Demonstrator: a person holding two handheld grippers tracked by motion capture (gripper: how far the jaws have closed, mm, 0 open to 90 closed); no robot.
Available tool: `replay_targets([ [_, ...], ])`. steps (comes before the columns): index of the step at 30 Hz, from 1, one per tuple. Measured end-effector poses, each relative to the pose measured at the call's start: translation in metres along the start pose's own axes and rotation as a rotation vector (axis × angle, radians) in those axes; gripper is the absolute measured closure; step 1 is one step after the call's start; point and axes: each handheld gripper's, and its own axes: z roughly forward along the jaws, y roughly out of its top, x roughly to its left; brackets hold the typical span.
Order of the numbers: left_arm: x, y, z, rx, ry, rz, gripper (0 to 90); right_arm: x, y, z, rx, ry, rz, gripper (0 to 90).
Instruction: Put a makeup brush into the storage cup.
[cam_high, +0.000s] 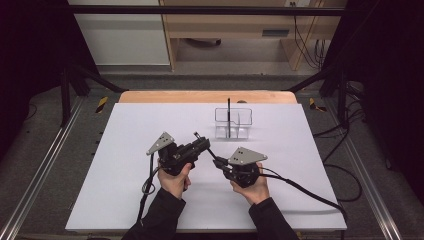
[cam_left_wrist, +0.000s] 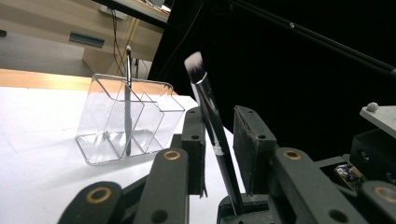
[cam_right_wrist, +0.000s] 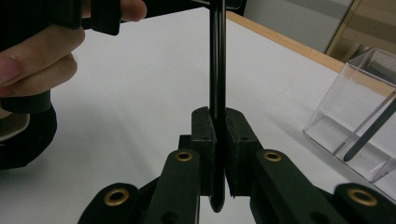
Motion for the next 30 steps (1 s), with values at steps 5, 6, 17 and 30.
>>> replay_targets([
  [5, 0.000, 0.001, -0.001, -0.006, -0.001, 0.001, 77.0, 0.000, 0.000, 0.000, -0.005, 0.008, 0.006, 84.0],
  [6, -0.001, 0.001, -0.002, -0.010, -0.004, 0.001, 77.3, 0.000, 0.000, 0.000, -0.006, 0.011, 0.008, 84.0],
  [17, -0.004, 0.001, -0.002, -0.018, -0.020, 0.007, 79.5, 0.000, 0.000, 0.001, -0.012, 0.024, 0.022, 83.6],
  [30, -0.011, 0.003, -0.003, -0.019, -0.043, 0.030, 82.6, 0.000, 0.000, 0.001, -0.015, 0.033, 0.046, 82.0],
])
